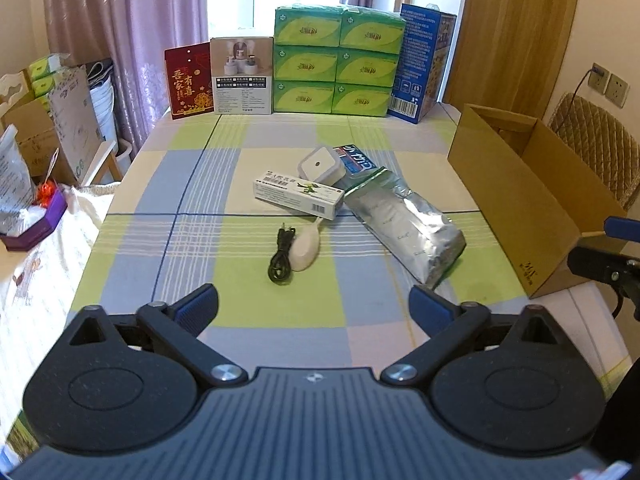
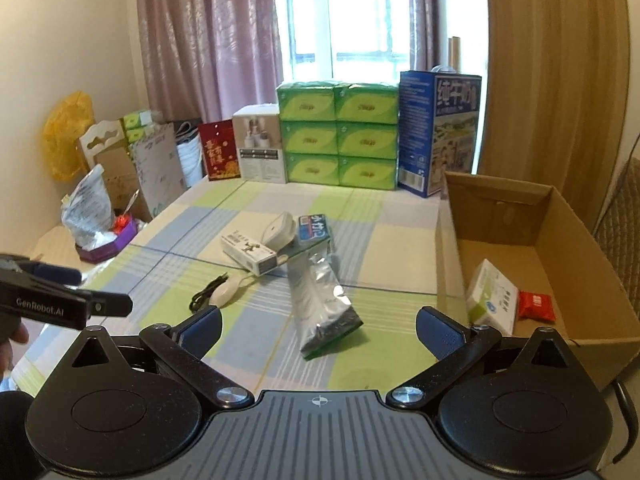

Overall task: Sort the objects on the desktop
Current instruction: 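Withdraw both open tools from the cardboard box toward the table, then close right tool on end of silver foil bag while left tool reaches black cable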

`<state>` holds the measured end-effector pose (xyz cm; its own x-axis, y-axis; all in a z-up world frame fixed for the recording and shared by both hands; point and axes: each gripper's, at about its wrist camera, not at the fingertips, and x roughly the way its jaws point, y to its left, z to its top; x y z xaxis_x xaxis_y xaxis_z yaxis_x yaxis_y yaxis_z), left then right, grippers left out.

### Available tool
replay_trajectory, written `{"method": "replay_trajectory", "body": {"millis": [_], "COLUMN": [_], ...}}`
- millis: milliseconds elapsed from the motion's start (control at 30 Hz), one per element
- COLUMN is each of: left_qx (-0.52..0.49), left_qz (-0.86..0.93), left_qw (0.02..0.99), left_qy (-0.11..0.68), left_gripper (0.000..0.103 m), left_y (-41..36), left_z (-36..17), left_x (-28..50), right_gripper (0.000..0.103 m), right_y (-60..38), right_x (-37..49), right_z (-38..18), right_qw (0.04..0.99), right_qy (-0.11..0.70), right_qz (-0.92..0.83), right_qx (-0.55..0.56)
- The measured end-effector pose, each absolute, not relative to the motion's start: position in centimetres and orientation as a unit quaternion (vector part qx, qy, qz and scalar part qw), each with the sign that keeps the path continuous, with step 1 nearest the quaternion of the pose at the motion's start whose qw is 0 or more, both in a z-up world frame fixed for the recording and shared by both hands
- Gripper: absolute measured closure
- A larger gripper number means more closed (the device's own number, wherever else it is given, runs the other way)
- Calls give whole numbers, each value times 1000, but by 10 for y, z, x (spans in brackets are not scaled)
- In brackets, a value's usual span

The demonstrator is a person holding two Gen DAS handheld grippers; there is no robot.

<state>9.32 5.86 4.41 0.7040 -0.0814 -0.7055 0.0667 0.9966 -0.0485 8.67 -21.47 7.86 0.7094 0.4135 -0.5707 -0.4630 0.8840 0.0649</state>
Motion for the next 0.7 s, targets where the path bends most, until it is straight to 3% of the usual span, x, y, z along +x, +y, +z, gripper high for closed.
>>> {"method": "replay_trajectory", "body": {"millis": [367, 533, 600, 700], "left_qx": [16, 18, 22, 22], "left_qz": [-47, -52, -55, -62], "left_qw": [912, 906, 904, 903], "left_qy": [406, 419, 422, 426], "left_gripper": [36, 37, 43, 46], "left_y": [77, 83, 83, 84], "left_z": [12, -14, -24, -37], "left_x": [140, 167, 178, 190], "right_gripper": [3, 3, 3, 12], "right_y": [-182, -164, -158, -150], "right_x": [118, 141, 152, 170], "right_z": [48, 26, 16, 0], "right_qw": [914, 909, 906, 901], "right_qy": [308, 313, 317, 327], "right_qz": [253, 255, 253, 254], "right_qx": [-75, -108, -119, -129]}}
